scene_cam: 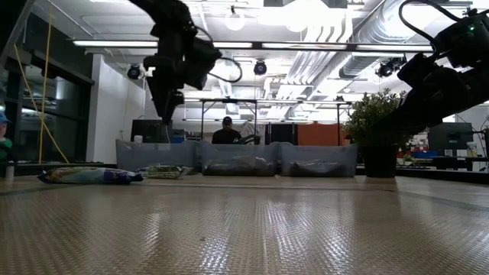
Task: Pick and place Granola Bars by type
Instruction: Put the blue granola bar into the left black bin
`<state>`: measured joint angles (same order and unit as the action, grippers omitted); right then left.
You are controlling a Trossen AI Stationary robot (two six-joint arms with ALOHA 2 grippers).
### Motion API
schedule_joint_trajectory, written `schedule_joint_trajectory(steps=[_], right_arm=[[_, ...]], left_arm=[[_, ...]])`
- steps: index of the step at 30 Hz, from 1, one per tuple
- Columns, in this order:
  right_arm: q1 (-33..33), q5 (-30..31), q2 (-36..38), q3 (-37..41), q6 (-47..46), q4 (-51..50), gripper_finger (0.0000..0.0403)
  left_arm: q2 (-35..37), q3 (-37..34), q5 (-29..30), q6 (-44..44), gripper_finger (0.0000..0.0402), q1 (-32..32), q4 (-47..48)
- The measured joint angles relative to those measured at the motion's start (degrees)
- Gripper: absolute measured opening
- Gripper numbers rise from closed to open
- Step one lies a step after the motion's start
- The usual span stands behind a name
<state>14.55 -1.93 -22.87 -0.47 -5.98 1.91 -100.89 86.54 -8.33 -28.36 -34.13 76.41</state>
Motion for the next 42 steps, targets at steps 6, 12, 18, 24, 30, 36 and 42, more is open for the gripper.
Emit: schedule_joint_trajectory(steps=[6, 12, 18, 24, 30, 36, 42], right_arm=[[0.0, 0.0, 0.0, 0.0, 0.0, 0.0, 0.0000], [0.0, 0.0, 0.0, 0.0, 0.0, 0.0, 0.0000], [0.0, 0.0, 0.0, 0.0, 0.0, 0.0, 0.0000], [0.0, 0.0, 0.0, 0.0, 0.0, 0.0, 0.0000], [0.0, 0.0, 0.0, 0.0, 0.0, 0.0, 0.0000], [0.0, 0.0, 0.0, 0.0, 0.0, 0.0, 0.0000], [0.0, 0.0, 0.0, 0.0, 0.0, 0.0, 0.0000]], left_arm=[[0.0, 0.0, 3.0, -5.8, 0.0289, 6.3, -0.2], [0.1, -1.4, 1.8, -5.6, 0.0291, 8.9, -3.8], [0.4, -9.5, -2.0, -2.8, 0.0292, 7.9, -5.3], [0.6, -17.4, 0.1, -2.9, 0.0292, 7.9, -13.1], [0.5, -22.4, 2.6, -3.1, 0.0292, 7.9, -22.5], [0.5, -26.8, 5.9, -4.0, 0.0292, 7.9, -31.0], [0.8, -30.2, 6.8, -4.2, 0.0292, 7.9, -36.2]])
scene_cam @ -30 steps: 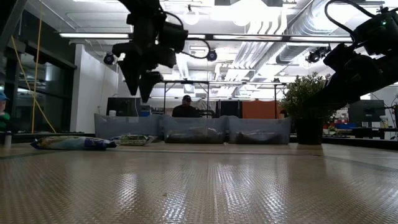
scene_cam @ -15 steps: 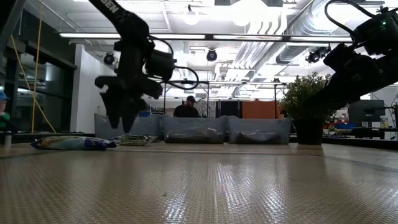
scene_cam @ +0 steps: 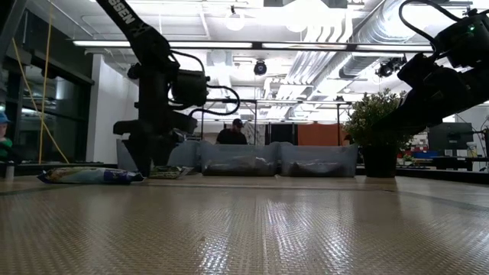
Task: Pick and place Granola Bars by type
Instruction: Put the blue granola bar into the left black bin
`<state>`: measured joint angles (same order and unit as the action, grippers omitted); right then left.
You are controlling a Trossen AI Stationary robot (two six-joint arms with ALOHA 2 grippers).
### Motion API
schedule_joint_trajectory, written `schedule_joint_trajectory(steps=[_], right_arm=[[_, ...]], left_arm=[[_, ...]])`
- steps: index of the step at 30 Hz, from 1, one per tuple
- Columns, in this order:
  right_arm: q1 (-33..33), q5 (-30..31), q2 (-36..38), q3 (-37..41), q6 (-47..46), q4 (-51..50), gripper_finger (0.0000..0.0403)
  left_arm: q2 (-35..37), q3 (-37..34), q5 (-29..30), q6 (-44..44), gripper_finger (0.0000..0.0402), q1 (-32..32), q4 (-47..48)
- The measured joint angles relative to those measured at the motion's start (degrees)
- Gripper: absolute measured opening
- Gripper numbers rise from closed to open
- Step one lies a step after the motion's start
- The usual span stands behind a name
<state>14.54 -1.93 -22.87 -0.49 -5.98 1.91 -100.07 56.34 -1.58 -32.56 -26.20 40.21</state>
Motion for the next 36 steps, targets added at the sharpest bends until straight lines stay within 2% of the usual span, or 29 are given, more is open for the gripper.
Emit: schedule_joint_trajectory(steps=[6, 22, 36], right_arm=[[0.0, 0.0, 0.0, 0.0, 0.0, 0.0, 0.0000], [0.0, 0.0, 0.0, 0.0, 0.0, 0.0, 0.0000], [0.0, 0.0, 0.0, 0.0, 0.0, 0.0, 0.0000]], left_arm=[[0.1, -2.6, -2.0, 1.1, 0.0292, 0.0, -3.0], [0.0, -2.8, -1.8, 3.6, 0.0290, 1.8, -3.2], [0.0, -2.9, -2.2, 6.2, 0.0186, 4.2, -4.8]])
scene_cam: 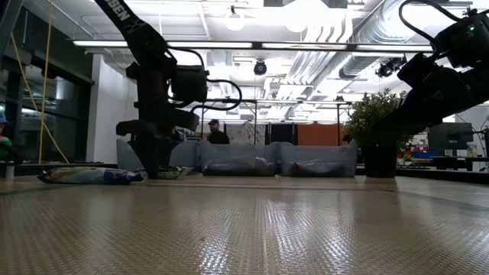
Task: Pick and place Granola Bars by type
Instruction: Put the blue granola bar into the left black bin
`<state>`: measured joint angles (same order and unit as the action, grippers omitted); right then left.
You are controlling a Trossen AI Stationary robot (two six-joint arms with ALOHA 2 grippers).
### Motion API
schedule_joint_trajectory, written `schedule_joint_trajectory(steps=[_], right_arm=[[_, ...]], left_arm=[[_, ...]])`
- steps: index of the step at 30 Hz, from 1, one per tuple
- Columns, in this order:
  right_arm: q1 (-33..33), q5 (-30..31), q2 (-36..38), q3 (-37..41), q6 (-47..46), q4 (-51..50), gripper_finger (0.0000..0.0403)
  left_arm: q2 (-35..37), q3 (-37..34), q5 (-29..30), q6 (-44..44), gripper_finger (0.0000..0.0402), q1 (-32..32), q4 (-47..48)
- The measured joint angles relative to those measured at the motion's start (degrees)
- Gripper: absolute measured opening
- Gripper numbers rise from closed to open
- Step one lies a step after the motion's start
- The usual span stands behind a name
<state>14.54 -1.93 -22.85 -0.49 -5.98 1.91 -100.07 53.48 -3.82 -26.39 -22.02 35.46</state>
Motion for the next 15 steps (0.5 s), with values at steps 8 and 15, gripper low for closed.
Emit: schedule_joint_trajectory(steps=[8, 15], right_arm=[[0.0, 0.0, 0.0, 0.0, 0.0, 0.0, 0.0000], [0.0, 0.0, 0.0, 0.0, 0.0, 0.0, 0.0000]], left_arm=[[0.0, 0.0, -0.2, 1.7, 0.0153, 0.0, -0.3], [-0.1, 0.0, -0.3, 5.3, 0.0129, 0.0, -0.4]])
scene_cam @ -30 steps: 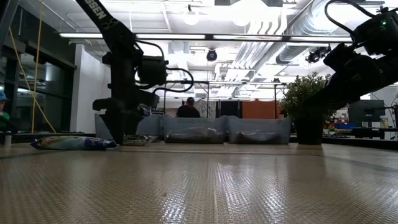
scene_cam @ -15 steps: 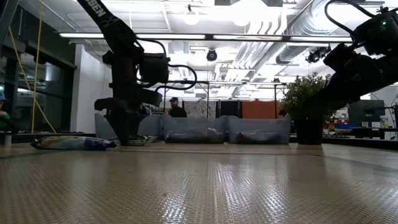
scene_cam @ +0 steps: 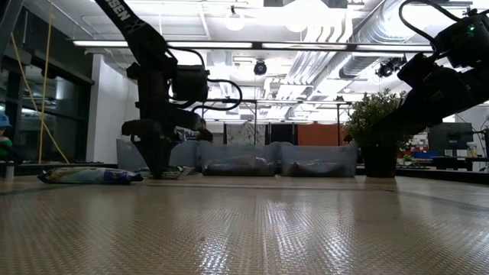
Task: Pick and place Granola Bars by type
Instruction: Put the blue granola bar into the left black bin
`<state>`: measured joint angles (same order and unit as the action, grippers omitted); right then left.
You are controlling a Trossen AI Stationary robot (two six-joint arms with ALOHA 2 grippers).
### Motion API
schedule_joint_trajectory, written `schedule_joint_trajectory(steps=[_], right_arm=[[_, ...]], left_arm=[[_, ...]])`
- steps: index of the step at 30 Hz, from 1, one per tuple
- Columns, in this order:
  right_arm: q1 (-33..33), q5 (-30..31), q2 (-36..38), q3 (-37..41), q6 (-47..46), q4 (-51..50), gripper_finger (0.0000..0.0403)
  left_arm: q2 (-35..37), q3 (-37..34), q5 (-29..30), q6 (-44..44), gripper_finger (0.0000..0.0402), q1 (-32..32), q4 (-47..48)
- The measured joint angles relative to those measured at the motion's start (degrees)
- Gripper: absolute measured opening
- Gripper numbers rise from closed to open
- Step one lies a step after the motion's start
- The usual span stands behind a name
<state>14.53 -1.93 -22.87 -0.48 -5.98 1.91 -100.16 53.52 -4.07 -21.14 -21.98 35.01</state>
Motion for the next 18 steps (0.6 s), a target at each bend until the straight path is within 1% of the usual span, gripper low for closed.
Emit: schedule_joint_trajectory(steps=[6, 10, 13, 18], right_arm=[[0.0, 0.0, 0.0, 0.0, 0.0, 0.0, 0.0000], [0.0, 0.0, 0.0, 0.0, 0.0, 0.0, 0.0000], [0.0, 0.0, 0.0, 0.0, 0.0, 0.0, 0.0000], [0.0, 0.0, 0.0, 0.0, 0.0, 0.0, 0.0000]], left_arm=[[0.6, -0.1, -0.4, 1.9, 0.0113, -0.1, -0.3], [2.8, -0.3, -0.9, 2.1, 0.0104, -0.1, -1.0], [3.8, -0.4, -3.6, 2.1, 0.0096, 0.1, -1.0], [4.1, -0.4, -6.2, 2.1, 0.0083, 0.1, 0.0]])
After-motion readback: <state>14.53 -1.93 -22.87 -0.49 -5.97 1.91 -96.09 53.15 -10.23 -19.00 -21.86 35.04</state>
